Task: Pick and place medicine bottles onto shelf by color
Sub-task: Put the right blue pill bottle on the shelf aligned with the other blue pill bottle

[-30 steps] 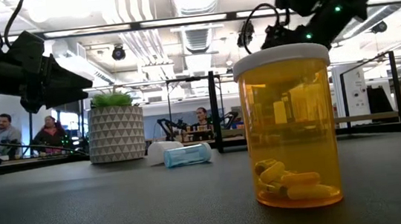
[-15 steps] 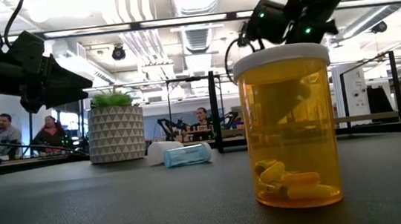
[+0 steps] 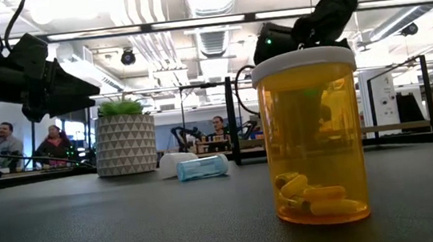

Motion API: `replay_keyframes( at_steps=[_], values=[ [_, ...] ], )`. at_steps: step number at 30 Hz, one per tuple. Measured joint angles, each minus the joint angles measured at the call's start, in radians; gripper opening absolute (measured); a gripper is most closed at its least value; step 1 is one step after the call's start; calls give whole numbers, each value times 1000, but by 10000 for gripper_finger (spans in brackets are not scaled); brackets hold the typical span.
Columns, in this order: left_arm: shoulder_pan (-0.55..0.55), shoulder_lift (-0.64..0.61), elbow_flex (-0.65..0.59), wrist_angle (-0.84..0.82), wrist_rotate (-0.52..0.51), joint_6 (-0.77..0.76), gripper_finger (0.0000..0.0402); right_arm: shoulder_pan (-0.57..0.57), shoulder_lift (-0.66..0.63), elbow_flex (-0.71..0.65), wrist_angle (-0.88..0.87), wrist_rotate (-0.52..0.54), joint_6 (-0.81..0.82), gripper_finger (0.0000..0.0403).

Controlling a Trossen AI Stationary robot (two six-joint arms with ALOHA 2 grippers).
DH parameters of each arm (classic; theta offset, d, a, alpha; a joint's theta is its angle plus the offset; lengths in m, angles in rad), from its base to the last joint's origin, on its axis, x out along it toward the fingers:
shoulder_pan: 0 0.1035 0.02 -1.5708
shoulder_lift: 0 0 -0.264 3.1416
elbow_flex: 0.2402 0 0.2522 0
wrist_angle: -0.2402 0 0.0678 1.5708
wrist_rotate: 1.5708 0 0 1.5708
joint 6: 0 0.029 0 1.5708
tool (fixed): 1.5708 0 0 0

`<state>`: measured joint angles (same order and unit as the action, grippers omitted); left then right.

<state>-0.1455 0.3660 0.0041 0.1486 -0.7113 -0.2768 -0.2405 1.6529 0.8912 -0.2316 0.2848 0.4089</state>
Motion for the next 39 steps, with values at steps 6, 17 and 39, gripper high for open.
replay_keyframes(
  at_steps=[6, 17, 39],
  values=[
    [0, 0, 0, 0, 0, 0, 270, 0, 15, -2, 6, -4, -7, 197],
    [0, -1, 0, 0, 0, 0, 270, 16, -34, -26, -27, -22, -20, 184],
    [0, -1, 0, 0, 0, 0, 270, 13, -22, -30, 6, -11, -40, 104]
  ],
)
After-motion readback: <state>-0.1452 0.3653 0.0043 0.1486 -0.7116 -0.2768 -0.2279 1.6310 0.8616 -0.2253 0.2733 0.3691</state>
